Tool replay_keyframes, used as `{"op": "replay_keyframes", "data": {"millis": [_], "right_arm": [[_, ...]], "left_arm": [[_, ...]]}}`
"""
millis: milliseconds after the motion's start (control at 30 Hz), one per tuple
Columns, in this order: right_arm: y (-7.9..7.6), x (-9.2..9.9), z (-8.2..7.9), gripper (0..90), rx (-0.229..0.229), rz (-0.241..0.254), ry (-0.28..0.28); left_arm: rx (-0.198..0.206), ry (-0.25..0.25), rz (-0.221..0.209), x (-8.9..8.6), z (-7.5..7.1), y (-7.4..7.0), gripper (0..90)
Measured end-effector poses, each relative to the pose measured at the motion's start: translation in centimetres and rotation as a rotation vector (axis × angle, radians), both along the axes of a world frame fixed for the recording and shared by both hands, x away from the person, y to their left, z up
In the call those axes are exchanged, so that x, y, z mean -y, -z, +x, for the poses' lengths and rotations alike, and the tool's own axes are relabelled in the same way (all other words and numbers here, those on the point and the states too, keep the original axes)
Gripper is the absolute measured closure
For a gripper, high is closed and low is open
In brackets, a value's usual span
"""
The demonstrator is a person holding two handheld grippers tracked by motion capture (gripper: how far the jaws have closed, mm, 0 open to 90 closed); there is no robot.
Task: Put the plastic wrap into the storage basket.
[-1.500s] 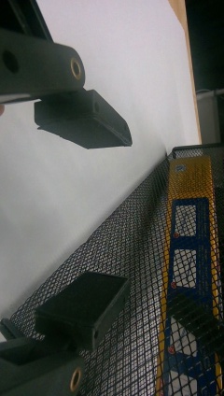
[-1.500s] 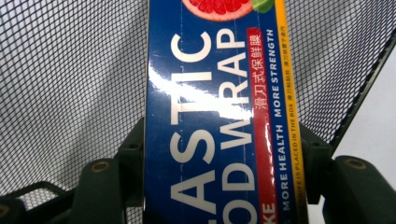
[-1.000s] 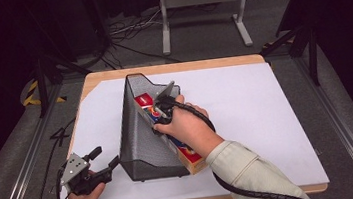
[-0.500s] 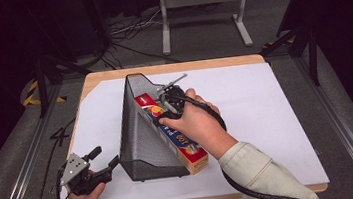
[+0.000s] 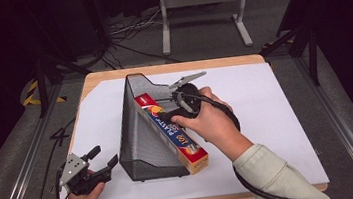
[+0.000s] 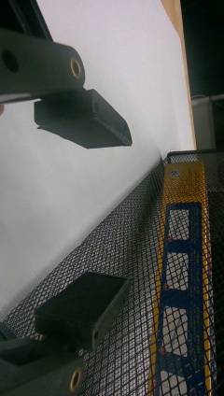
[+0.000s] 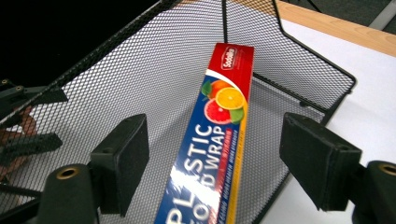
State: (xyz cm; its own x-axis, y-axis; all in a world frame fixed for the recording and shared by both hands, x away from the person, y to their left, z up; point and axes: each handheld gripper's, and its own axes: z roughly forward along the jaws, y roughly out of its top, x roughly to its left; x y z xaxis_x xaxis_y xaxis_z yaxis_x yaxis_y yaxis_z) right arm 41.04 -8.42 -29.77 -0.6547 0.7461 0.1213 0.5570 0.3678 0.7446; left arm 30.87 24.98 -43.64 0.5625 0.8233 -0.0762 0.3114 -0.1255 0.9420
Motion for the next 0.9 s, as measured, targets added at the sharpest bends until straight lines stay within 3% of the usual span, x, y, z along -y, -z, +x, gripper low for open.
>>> {"op": "replay_keyframes", "data": {"millis": [533, 700, 900], "right_arm": [[0.1, 6.5, -1.5, 20.4, 0.039, 0.013, 0.0], [0.3, 9.4, -1.9, 19.5, 0.073, 0.016, 0.025], [0.6, 12.6, -2.3, 19.3, 0.071, 0.018, 0.058]], "left_arm": [[-0.008, 0.003, 0.007, 0.1, 0.1, 0.0, 27.6], [-0.007, 0.003, 0.007, 0.2, 0.1, 0.1, 27.6], [-0.009, 0.002, 0.007, 0.2, 0.1, 0.1, 27.7]]}}
